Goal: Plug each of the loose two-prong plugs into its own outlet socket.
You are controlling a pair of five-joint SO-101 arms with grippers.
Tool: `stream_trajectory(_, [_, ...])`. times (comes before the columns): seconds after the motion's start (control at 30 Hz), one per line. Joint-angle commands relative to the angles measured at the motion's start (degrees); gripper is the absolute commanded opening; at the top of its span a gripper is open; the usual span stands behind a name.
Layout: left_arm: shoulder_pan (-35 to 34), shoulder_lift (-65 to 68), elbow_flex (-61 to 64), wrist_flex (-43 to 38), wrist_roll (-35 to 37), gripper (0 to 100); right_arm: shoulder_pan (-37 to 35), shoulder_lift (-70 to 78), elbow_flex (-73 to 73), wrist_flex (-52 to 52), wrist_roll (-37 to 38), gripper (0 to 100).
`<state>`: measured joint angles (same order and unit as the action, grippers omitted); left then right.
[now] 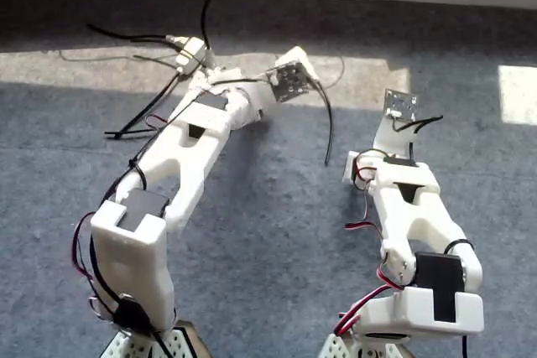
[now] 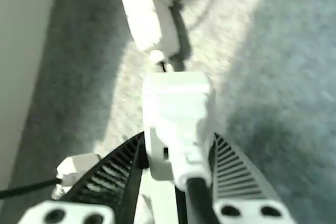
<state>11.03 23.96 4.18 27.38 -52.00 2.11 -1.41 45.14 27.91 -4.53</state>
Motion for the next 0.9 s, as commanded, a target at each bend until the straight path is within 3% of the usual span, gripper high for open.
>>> stream_trajectory(0.0, [-0.1,2.5,-2.4,-20.3,0.4,2,-0.5,-0.2,-0.4,-1.0,-0.3,0.6])
stream_trajectory(0.1, [-0.5,9.6,-7.3,-26.0,0.2,2,-0.5,-0.2,-0.5,-1.0,-0.3,0.6])
stream_trajectory(0.27, [-2.7,25.5,-22.8,-23.3,0.4,3,-0.5,-0.2,-0.5,-1.0,-0.3,0.6])
stream_trajectory(0.33, [-3.3,30.5,-29.8,-17.4,0.4,3,-0.5,-0.2,-0.6,-1.0,-0.3,0.6])
stream_trajectory(0.43, [-4.1,34.9,-40.3,-5.5,1.7,13,-0.5,-0.2,-0.6,-1.0,-0.3,0.6])
stream_trajectory(0.6, [-4.8,36.2,-55.8,12.6,16.6,22,-0.5,-0.2,-0.6,-1.0,-0.3,0.6])
stream_trajectory(0.87, [-4.2,36.3,-82.3,38.8,21.5,24,-0.4,-0.2,-0.6,-1.0,-0.3,0.6])
